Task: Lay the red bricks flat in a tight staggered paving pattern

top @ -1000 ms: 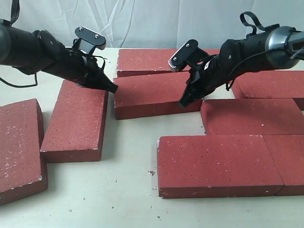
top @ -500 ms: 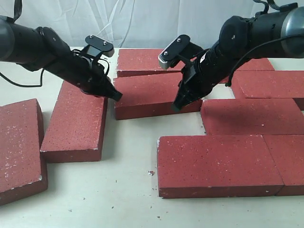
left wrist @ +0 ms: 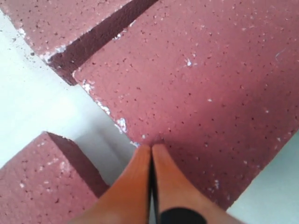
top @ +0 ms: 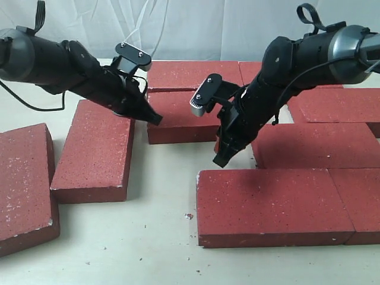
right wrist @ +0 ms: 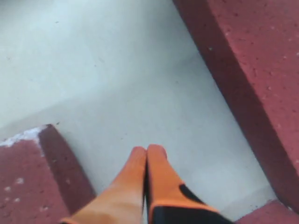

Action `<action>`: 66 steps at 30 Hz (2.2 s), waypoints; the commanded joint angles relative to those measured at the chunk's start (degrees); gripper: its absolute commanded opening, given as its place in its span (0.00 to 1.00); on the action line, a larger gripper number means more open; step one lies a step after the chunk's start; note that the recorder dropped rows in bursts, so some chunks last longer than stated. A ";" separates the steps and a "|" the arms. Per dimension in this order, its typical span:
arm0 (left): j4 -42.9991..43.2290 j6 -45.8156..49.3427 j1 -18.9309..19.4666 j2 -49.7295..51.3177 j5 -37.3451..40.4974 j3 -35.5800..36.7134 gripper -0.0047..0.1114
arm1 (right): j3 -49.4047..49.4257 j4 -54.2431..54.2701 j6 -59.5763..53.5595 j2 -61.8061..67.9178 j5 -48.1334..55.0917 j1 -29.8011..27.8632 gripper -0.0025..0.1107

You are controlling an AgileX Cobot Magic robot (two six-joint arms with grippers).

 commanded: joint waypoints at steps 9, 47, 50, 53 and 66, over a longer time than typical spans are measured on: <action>1.59 0.23 -0.59 -0.02 -3.24 -0.22 0.04 | -0.08 -0.15 -1.08 2.91 -15.36 0.04 0.02; 0.23 -0.57 -1.79 0.16 -1.58 -0.20 0.04 | -0.08 2.34 -0.15 -0.07 -6.32 0.13 0.02; 0.14 0.39 -2.58 0.16 -3.13 -0.20 0.04 | -0.08 2.34 0.02 -0.07 -8.70 0.13 0.02; 0.54 0.39 -2.26 0.07 -3.12 -0.20 0.04 | -0.08 2.34 0.02 -0.07 -8.30 0.13 0.02; 1.47 -1.86 0.62 0.18 -2.30 -0.20 0.04 | -0.08 2.60 0.02 -0.07 -9.68 0.13 0.02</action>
